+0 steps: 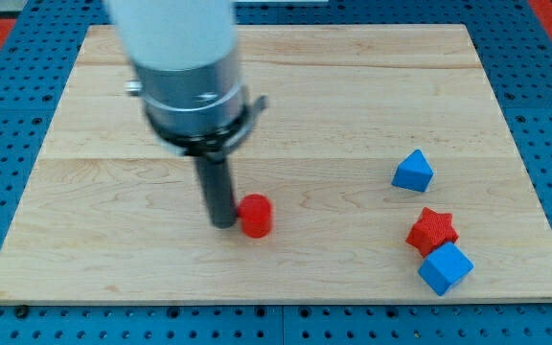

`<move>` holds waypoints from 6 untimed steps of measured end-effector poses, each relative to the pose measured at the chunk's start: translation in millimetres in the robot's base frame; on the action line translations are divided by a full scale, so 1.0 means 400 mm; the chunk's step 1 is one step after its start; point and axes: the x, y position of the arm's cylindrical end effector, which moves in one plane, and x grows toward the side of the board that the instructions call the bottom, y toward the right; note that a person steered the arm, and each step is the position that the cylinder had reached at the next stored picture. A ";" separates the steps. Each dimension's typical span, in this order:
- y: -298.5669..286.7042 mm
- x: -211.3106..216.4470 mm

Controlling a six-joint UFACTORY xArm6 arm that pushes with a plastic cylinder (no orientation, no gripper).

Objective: Slightly push the green circle into green star on top

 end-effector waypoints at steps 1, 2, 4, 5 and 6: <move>-0.049 -0.094; 0.077 -0.334; 0.221 -0.610; 0.079 -0.592; -0.060 -0.534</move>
